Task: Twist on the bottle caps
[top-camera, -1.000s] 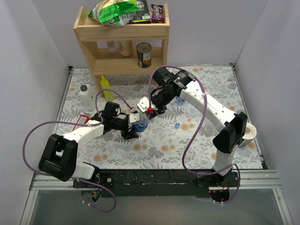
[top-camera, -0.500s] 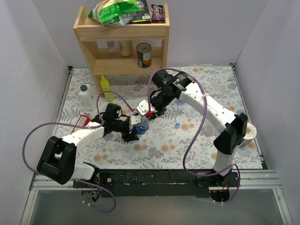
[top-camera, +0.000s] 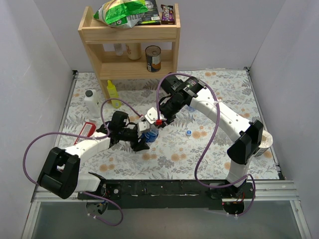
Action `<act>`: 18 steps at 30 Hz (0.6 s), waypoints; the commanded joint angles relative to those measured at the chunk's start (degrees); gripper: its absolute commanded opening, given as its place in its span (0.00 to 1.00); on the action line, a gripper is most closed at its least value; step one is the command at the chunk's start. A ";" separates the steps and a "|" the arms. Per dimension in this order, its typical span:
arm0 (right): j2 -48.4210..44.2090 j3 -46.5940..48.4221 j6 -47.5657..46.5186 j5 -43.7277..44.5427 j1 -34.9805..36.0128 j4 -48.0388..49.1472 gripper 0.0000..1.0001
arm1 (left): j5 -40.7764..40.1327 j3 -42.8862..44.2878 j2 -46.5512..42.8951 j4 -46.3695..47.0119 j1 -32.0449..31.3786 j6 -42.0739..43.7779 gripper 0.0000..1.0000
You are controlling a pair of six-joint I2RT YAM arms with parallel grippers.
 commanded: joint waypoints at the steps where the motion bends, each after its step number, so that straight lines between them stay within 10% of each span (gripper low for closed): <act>1: -0.30 -1.05 0.69 0.10 1.03 -1.36 0.35 | 2.28 0.70 -3.81 3.42 -0.01 1.74 0.00; 18: 2.86 -1.06 14.39 -0.69 -0.29 2.86 0.34 | -5.53 -4.40 -8.82 16.87 -0.63 -7.13 0.00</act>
